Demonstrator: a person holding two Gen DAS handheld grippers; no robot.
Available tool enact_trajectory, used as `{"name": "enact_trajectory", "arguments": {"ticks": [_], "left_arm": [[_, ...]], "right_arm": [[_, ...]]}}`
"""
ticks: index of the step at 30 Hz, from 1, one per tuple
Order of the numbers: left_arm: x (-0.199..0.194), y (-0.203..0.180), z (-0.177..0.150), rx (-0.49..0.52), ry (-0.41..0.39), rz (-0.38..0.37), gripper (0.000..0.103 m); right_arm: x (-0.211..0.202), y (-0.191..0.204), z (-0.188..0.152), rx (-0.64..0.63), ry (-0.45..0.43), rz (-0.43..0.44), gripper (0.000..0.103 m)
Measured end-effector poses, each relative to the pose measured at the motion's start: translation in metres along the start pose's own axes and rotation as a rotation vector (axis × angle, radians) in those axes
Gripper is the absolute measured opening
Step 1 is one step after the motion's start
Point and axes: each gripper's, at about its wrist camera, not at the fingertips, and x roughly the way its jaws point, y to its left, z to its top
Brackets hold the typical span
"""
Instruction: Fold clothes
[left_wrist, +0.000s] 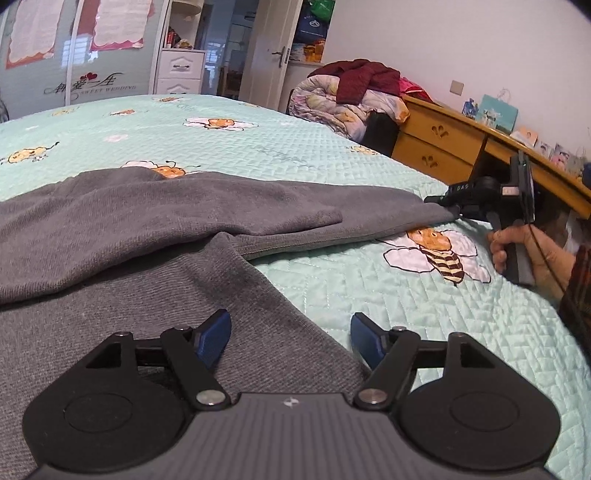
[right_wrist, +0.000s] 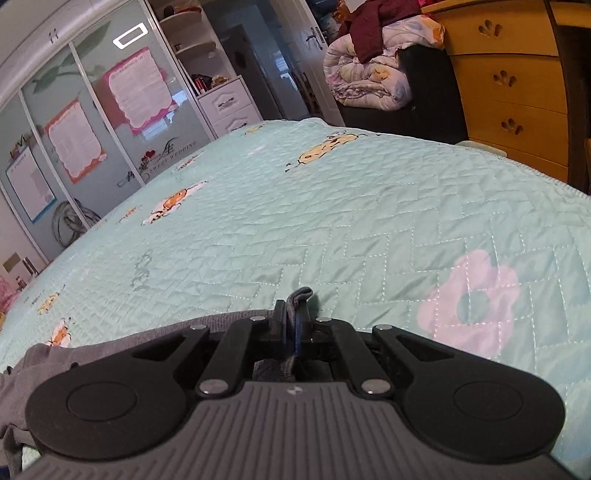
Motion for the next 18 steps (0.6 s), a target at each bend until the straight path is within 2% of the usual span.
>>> {"name": "enact_trajectory", "arguments": {"ticks": [3,4,7,8,10,11,14,16,18], "left_arm": [[-0.004,-0.001,0.001,-0.01,-0.002,0.006,0.076],[-0.007,0.0,0.001,-0.023,-0.002,0.003,0.076],[-0.028,0.006,0.0,-0.097,-0.013,-0.006,0.075],[-0.037,0.007,-0.001,-0.117,-0.019,-0.002,0.075],[-0.059,0.013,-0.002,-0.129,-0.054,0.016,0.074],[-0.07,0.017,-0.003,-0.127,-0.077,0.031,0.075],[-0.093,0.037,-0.006,-0.14,-0.12,0.096,0.075],[-0.098,0.059,-0.014,-0.194,-0.121,0.127,0.075],[-0.095,0.082,-0.025,-0.285,-0.103,0.13,0.075]], "right_arm": [[-0.01,-0.015,0.001,0.129,-0.024,0.006,0.004],[-0.014,-0.02,0.002,0.174,-0.048,-0.026,0.004],[-0.04,-0.015,-0.006,0.262,-0.155,-0.226,0.008],[-0.049,-0.003,-0.008,0.249,-0.197,-0.292,0.012],[-0.06,0.033,-0.014,0.13,-0.275,-0.324,0.012],[-0.059,0.056,-0.016,0.058,-0.28,-0.27,0.012],[-0.036,0.132,-0.024,-0.077,-0.158,-0.008,0.013],[-0.008,0.179,-0.032,-0.069,-0.01,0.227,0.013],[0.021,0.226,-0.044,-0.06,0.129,0.403,0.013]]}}
